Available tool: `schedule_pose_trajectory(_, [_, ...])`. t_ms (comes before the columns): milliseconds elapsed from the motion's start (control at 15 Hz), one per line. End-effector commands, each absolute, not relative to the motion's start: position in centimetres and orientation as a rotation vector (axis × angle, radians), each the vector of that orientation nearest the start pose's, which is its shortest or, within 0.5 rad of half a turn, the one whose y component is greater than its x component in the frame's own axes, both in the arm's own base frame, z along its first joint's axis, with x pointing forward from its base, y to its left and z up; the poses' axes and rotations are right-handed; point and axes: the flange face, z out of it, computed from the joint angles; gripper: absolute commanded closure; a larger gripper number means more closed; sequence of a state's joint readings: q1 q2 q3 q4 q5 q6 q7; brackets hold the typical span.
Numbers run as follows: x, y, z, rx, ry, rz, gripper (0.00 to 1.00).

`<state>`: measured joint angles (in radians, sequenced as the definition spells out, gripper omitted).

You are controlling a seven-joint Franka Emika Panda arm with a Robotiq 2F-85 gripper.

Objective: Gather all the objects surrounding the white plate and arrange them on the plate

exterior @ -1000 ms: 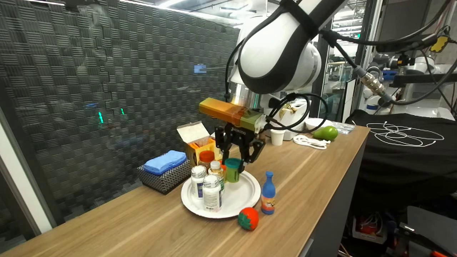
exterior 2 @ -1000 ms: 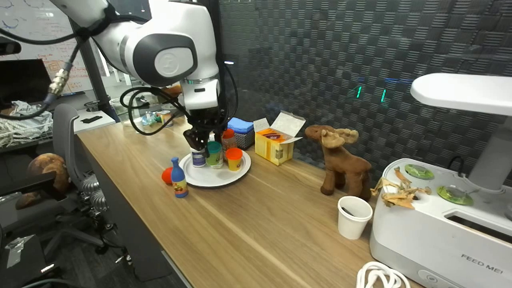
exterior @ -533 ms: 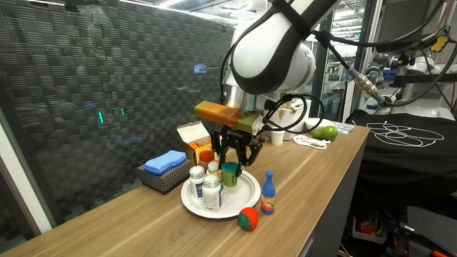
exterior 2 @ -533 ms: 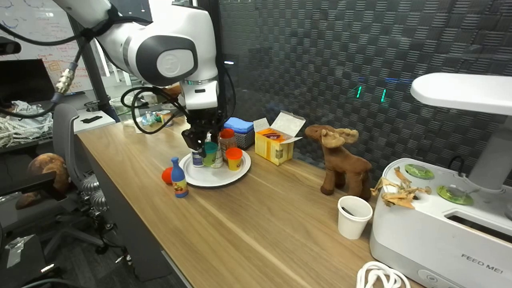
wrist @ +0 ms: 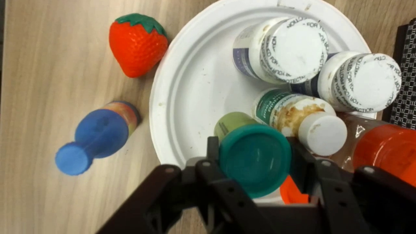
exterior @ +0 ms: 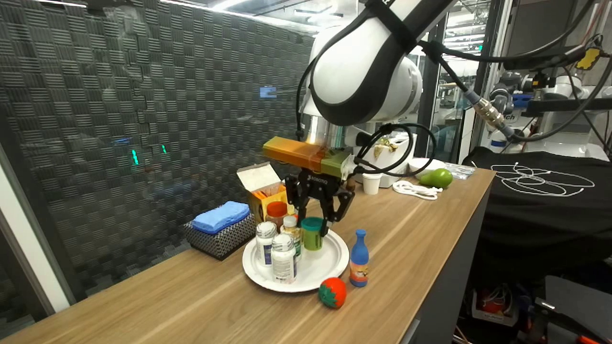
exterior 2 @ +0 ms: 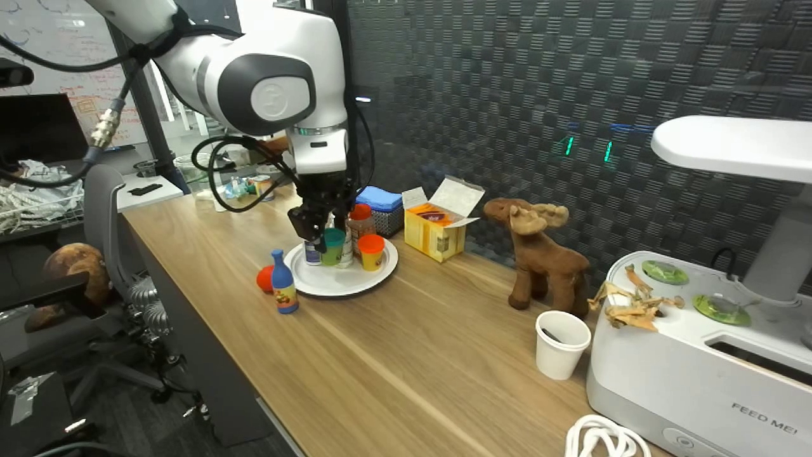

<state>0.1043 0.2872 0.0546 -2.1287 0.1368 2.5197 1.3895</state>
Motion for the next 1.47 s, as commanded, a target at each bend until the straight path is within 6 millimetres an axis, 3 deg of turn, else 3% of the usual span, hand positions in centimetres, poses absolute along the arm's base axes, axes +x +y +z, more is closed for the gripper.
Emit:
schedule_pose_trajectory(0, [57.6, 8.9, 29.1, -2.341, 1.877, -0.074, 0.72])
schedule_pose_trajectory(467, [57.7, 7.0, 28.5, -2.318, 1.974, -0.195, 0.72])
schedule_pose_trajectory(1400, [58.1, 8.0, 24.5, -2.339, 1.962, -0.141, 0.72])
